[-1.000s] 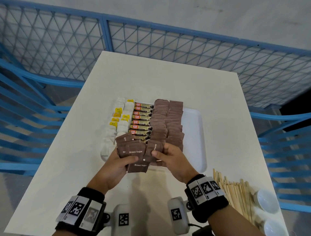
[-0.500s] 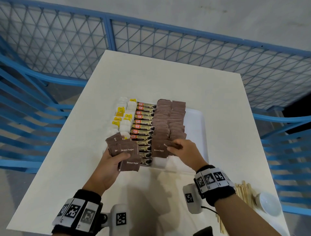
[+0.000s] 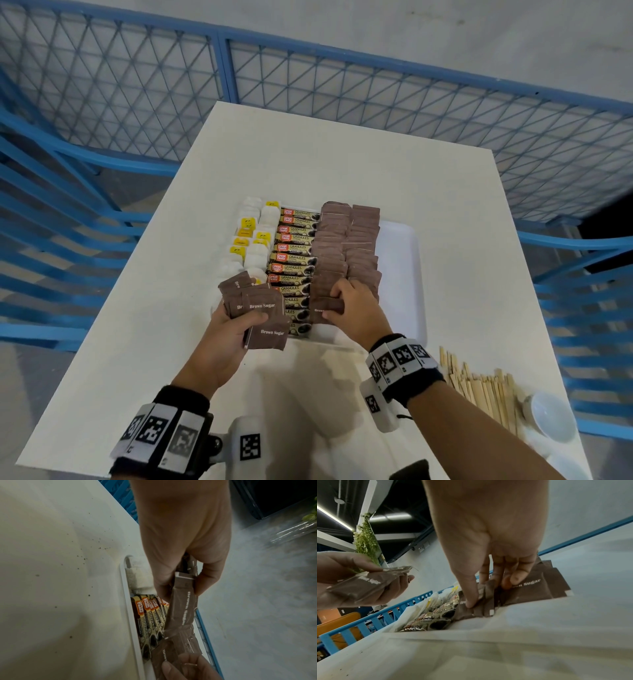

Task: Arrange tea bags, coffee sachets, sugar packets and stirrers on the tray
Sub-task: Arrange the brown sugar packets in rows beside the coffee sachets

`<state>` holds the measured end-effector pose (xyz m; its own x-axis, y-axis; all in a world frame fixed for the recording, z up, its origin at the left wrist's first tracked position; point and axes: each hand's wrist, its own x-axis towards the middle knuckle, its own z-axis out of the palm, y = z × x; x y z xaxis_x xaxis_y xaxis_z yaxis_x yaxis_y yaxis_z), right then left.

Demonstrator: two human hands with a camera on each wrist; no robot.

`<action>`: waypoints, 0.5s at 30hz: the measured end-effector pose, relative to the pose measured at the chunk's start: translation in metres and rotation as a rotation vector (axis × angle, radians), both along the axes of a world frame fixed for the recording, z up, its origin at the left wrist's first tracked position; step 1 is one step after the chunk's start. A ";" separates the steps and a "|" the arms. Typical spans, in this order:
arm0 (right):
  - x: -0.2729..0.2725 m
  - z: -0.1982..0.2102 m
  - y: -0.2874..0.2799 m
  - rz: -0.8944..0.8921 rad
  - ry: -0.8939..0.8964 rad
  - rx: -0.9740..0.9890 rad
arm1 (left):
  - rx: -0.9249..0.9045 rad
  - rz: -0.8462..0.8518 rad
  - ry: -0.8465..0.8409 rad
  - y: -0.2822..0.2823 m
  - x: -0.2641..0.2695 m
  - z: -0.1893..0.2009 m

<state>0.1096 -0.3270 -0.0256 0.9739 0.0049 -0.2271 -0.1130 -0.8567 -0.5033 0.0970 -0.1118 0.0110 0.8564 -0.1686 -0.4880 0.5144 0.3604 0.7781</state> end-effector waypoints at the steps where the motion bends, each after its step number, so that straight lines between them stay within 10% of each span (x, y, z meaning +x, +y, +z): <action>1: 0.000 -0.001 0.000 0.001 -0.017 -0.027 | -0.001 0.001 0.003 -0.001 0.000 0.000; 6: -0.004 0.002 0.003 -0.017 -0.106 -0.055 | -0.018 -0.019 -0.006 -0.009 0.000 0.002; 15: -0.020 0.031 0.031 0.001 0.181 0.603 | -0.051 0.017 -0.002 -0.013 0.002 0.005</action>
<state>0.0897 -0.2959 0.0056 0.9200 0.1849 -0.3457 -0.2411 -0.4284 -0.8708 0.0990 -0.1252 0.0156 0.8602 -0.1785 -0.4776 0.5064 0.4086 0.7593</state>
